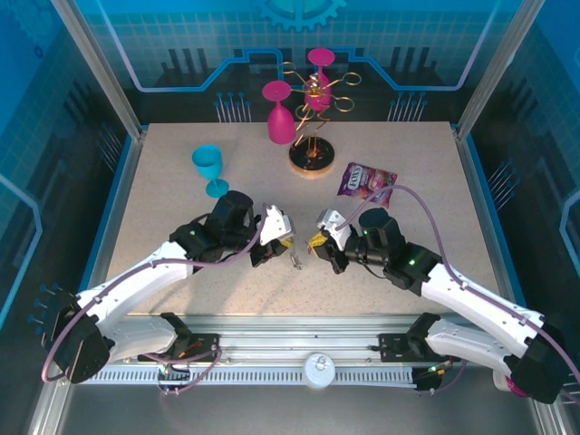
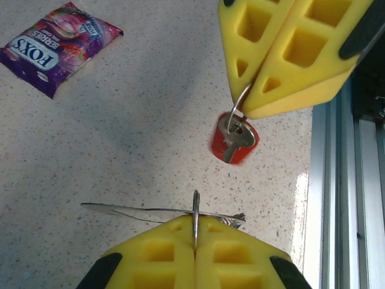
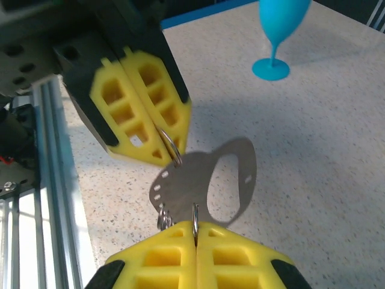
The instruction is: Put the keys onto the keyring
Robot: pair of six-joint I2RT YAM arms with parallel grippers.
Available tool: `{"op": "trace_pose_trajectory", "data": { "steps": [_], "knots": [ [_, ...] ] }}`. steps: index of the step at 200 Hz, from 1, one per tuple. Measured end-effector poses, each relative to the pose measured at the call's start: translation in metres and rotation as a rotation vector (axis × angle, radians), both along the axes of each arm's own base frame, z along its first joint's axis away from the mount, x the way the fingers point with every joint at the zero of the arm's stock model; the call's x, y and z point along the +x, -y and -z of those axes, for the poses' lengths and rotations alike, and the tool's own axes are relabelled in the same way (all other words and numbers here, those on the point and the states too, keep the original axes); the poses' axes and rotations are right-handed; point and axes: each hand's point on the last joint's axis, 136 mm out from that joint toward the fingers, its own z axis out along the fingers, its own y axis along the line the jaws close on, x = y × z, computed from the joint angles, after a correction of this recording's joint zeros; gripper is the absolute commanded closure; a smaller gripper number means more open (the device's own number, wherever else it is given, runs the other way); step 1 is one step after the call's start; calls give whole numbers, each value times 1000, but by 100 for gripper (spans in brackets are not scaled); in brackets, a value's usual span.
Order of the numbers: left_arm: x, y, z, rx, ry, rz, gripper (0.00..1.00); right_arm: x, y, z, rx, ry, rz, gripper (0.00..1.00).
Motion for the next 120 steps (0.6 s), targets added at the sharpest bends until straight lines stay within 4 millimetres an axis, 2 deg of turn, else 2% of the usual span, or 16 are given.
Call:
{"op": "trace_pose_trajectory", "data": {
  "steps": [54, 120],
  "knots": [
    [-6, 2, -4, -41, 26, 27, 100, -8, -14, -8, 32, 49, -65, 100],
    [-7, 4, -4, -59, 34, 39, 100, -8, -22, -4, 28, 53, -83, 100]
  ]
}}
